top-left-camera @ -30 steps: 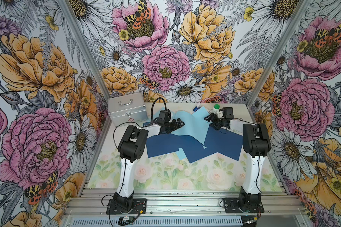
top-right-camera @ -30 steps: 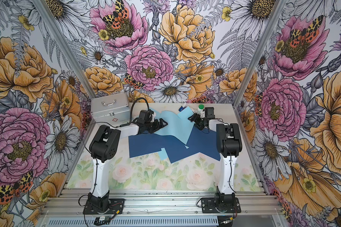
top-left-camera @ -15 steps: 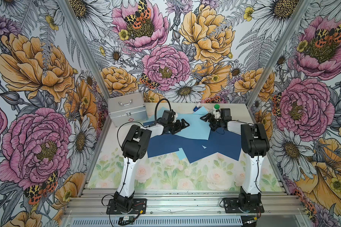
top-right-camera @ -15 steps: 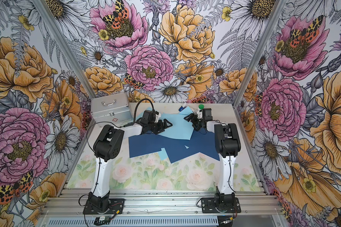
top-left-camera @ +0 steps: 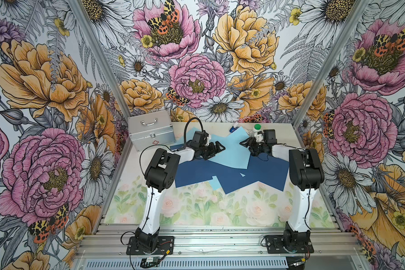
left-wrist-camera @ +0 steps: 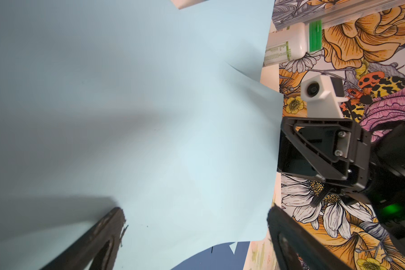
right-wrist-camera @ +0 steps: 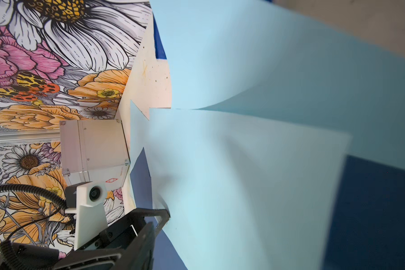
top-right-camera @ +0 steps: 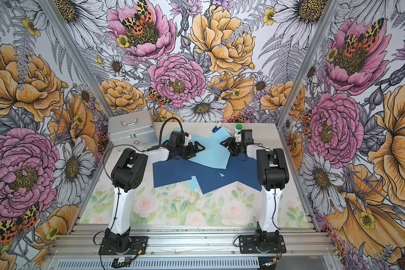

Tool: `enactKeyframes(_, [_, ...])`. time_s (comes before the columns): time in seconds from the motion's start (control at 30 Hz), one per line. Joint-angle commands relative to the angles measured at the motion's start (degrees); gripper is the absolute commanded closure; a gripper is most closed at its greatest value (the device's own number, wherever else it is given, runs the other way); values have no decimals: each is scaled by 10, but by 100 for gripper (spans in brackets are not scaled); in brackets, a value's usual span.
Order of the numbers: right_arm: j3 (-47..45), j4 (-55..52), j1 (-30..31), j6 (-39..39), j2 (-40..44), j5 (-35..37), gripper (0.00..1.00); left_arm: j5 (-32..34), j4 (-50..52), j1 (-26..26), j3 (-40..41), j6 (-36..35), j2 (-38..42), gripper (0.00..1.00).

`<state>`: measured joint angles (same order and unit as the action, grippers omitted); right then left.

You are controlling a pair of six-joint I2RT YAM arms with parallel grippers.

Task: Sort the scattered colored papers by color
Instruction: Pick up the colored paper.

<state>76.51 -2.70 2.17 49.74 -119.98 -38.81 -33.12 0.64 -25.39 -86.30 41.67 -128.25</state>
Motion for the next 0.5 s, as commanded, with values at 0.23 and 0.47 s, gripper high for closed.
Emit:
enactKeyframes(0.23, [-5, -67, -6, -49, 28, 40, 85, -15, 20, -1, -2, 10, -9, 2])
enactKeyframes(0.47, [-1, -92, -5, -66, 48, 55, 100, 1, 32, 14, 11, 48, 69, 2])
